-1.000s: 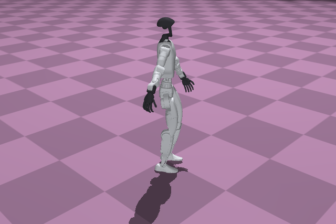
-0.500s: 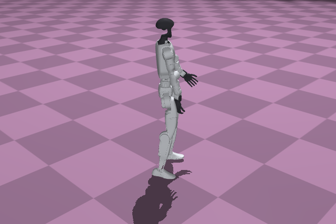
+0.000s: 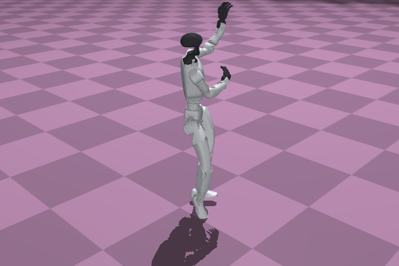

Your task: Dance

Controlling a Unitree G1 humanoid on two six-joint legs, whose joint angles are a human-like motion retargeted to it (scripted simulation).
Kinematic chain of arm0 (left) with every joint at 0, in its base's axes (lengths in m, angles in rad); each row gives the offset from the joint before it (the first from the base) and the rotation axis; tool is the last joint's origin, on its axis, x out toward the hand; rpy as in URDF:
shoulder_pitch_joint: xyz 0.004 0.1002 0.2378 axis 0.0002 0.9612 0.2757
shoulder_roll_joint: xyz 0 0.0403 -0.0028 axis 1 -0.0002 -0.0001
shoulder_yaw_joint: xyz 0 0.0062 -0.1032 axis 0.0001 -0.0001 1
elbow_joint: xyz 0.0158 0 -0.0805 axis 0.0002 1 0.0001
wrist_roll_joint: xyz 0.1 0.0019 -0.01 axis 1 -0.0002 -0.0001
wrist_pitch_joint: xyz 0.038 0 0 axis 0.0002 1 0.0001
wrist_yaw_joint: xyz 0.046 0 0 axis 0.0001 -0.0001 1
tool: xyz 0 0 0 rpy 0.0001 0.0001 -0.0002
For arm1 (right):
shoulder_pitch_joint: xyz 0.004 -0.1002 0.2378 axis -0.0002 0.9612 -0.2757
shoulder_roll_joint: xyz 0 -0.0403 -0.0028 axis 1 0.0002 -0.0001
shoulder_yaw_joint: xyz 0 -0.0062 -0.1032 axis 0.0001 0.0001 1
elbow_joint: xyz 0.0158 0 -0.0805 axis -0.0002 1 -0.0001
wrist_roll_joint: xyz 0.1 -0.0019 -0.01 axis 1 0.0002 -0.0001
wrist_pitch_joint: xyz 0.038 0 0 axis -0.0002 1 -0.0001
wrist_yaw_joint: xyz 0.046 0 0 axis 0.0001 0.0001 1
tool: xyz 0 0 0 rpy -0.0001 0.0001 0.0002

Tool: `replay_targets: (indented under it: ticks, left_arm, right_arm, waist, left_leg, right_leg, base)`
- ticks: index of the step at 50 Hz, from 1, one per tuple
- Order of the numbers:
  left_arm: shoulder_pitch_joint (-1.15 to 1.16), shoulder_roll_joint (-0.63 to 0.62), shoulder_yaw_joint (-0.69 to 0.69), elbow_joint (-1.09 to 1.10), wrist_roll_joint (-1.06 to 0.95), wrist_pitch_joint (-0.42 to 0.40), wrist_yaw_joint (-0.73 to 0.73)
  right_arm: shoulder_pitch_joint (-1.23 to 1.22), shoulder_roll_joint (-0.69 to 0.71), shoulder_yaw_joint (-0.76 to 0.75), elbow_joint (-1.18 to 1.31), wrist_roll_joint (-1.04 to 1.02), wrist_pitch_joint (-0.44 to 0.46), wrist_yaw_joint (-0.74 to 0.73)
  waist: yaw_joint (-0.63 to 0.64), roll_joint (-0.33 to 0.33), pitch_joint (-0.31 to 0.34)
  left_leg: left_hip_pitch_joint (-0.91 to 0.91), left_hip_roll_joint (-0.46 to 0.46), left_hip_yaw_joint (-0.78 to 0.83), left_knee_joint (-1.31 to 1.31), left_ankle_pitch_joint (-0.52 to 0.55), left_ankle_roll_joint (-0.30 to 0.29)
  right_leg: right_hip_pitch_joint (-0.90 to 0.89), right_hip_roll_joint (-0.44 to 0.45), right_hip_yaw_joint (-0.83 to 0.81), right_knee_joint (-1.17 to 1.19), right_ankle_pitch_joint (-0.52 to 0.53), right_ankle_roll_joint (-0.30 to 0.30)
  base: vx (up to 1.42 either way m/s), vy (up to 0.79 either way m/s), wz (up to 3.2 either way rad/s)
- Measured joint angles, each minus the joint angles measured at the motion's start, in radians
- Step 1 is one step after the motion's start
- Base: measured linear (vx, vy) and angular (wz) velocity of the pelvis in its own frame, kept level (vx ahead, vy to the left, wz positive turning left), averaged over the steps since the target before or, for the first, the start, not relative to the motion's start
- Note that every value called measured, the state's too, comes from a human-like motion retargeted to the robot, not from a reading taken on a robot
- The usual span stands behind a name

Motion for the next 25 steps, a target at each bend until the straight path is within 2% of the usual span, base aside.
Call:
replay_targets:
  ticks: [2, 3, 4, 5, 6, 8, 12, 15, 18, 22, 25]
  left_arm:
    - [-0.017, -0.005, -0.027, -0.066, -0.004, -0.106, 0.145]
    - [-0.021, -0.016, -0.040, -0.096, 0.004, -0.136, 0.220]
    - [-0.024, -0.024, -0.053, -0.126, 0.010, -0.153, 0.276]
    - [-0.025, -0.032, -0.065, -0.156, 0.016, -0.163, 0.324]
    - [-0.024, -0.030, -0.075, -0.182, 0.005, -0.165, 0.345]
    - [-0.024, -0.028, -0.094, -0.228, -0.032, -0.164, 0.370]
    - [-0.018, -0.031, -0.116, -0.281, -0.115, -0.189, 0.374]
    - [-0.011, -0.033, -0.122, -0.280, -0.121, -0.219, 0.387]
    - [-0.006, -0.065, -0.128, -0.274, -0.097, -0.241, 0.393]
    - [0.011, -0.099, -0.141, -0.275, -0.068, -0.267, 0.415]
    - [0.025, -0.102, -0.146, -0.272, -0.047, -0.275, 0.433]
  right_arm:
    - [0.016, -0.017, 0.026, -0.050, 0.070, -0.140, -0.220]
    - [0.035, -0.027, 0.036, -0.066, 0.098, -0.238, -0.333]
    - [0.049, -0.039, 0.041, -0.075, 0.121, -0.340, -0.448]
    - [0.062, -0.051, 0.044, -0.082, 0.143, -0.444, -0.564]
    - [0.067, -0.066, 0.040, -0.082, 0.158, -0.534, -0.672]
    - [0.077, -0.099, 0.026, -0.072, 0.154, -0.650, -0.846]
    - [0.093, -0.181, -0.008, -0.032, -0.050, -0.653, -0.975]
    - [0.103, -0.248, -0.028, -0.005, -0.201, -0.653, -1.061]
    - [0.129, -0.318, -0.049, 0.061, -0.332, -0.647, -1.127]
    - [0.149, -0.424, -0.078, 0.165, -0.460, -0.662, -1.161]
    - [0.165, -0.499, -0.078, 0.225, -0.550, -0.681, -1.161]
  waist:
    - [0.019, 0.002, -0.023]
    - [0.019, 0.003, -0.026]
    - [0.015, 0.001, -0.019]
    - [0.009, -0.002, -0.006]
    - [0.009, -0.005, -0.002]
    - [0.014, -0.008, -0.004]
    - [0.030, -0.030, -0.020]
    - [0.050, -0.044, -0.033]
    - [0.058, -0.059, -0.015]
    - [0.065, -0.076, 0.010]
    - [0.046, -0.082, 0.023]
  left_leg:
    - [-0.012, -0.016, 0.014, 0.002, -0.014, 0.031]
    - [0.013, -0.046, 0.013, -0.006, -0.026, 0.051]
    - [0.039, -0.072, 0.012, -0.013, -0.034, 0.065]
    - [0.064, -0.095, 0.013, -0.021, -0.038, 0.075]
    - [0.070, -0.100, 0.021, -0.026, -0.038, 0.079]
    - [0.073, -0.097, 0.038, -0.029, -0.041, 0.081]
    - [0.047, -0.084, 0.071, 0.023, -0.076, 0.079]
    - [0.011, -0.059, 0.098, 0.088, -0.109, 0.075]
    - [-0.007, -0.076, 0.095, 0.157, -0.149, 0.084]
    - [-0.015, -0.105, 0.099, 0.201, -0.173, 0.091]
    - [-0.004, -0.121, 0.104, 0.209, -0.176, 0.097]
  right_leg:
    - [-0.006, -0.035, -0.042, -0.035, 0.000, 0.000]
    - [0.014, -0.085, -0.059, -0.025, 0.000, 0.000]
    - [0.022, -0.123, -0.056, -0.008, 0.000, -0.026]
    - [0.025, -0.157, -0.043, 0.013, 0.000, -0.065]
    - [0.024, -0.165, -0.045, 0.003, 0.000, -0.133]
    - [0.027, -0.156, -0.051, -0.033, -0.009, -0.233]
    - [0.068, -0.113, -0.074, -0.131, -0.024, -0.288]
    - [0.095, -0.070, -0.109, -0.172, -0.227, -0.281]
    - [0.081, -0.097, -0.078, -0.146, -0.315, -0.283]
    - [0.033, -0.164, -0.044, -0.062, -0.311, -0.296]
    - [-0.003, -0.207, -0.016, -0.009, -0.204, -0.335]
  base:
    - [0.15, 0.39, -0.15]
    - [0.30, 0.50, 0.14]
    - [0.29, 0.40, 0.23]
    - [0.15, 0.21, -0.01]
    - [0.07, 0.12, -0.22]
    - [0.04, 0.03, -0.41]
    - [0.05, -0.01, -0.31]
    - [0.04, -0.05, -0.20]
    - [-0.03, -0.03, 0.28]
    - [-0.02, 0.02, 0.13]
    - [0.08, 0.07, 0.02]
